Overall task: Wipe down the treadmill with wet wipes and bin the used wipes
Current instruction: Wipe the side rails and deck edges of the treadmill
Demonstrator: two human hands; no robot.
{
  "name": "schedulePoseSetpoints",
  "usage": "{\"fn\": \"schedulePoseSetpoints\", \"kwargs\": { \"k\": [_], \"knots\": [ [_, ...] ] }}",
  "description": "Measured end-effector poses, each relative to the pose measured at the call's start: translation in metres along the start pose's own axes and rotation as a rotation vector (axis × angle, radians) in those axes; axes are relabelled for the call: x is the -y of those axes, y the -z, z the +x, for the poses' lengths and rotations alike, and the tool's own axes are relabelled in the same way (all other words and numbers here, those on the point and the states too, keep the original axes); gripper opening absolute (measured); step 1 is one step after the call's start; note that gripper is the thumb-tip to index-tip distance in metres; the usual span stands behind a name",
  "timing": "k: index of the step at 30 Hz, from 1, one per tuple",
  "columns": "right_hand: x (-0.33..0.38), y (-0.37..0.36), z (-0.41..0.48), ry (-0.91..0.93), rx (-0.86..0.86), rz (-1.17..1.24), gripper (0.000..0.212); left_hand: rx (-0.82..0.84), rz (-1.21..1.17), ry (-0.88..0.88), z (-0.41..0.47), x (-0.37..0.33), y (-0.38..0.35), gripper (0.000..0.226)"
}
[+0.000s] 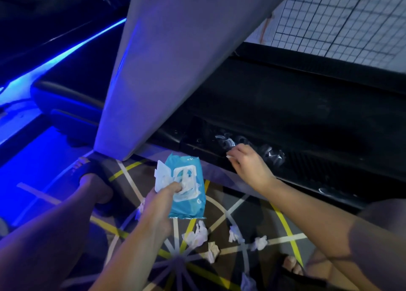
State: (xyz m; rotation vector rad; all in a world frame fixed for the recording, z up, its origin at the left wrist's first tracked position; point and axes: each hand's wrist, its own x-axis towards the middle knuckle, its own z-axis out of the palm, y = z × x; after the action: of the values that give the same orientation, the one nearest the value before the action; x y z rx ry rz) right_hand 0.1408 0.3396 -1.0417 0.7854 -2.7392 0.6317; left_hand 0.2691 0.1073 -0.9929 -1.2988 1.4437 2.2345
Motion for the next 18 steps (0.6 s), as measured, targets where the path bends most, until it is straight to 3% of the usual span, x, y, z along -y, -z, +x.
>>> {"fn": "schedulePoseSetpoints", "kwargs": {
  "k": [10, 15, 18],
  "knots": [
    [-0.038, 0.015, -0.001, -0.369, -0.021, -0.063, 0.016, 0.012, -0.045, -0.043, 0.000, -0.003, -0.001, 0.036],
    [-0.027, 0.027, 0.014, -0.382, -0.142, 0.046, 0.008, 0.004, -0.051, -0.044, 0.001, -0.002, -0.002, 0.031],
    [-0.005, 0.015, 0.019, -0.230, -0.103, 0.104, 0.007, 0.014, -0.044, -0.049, 0.000, -0.002, 0.000, 0.034]
  ]
}}
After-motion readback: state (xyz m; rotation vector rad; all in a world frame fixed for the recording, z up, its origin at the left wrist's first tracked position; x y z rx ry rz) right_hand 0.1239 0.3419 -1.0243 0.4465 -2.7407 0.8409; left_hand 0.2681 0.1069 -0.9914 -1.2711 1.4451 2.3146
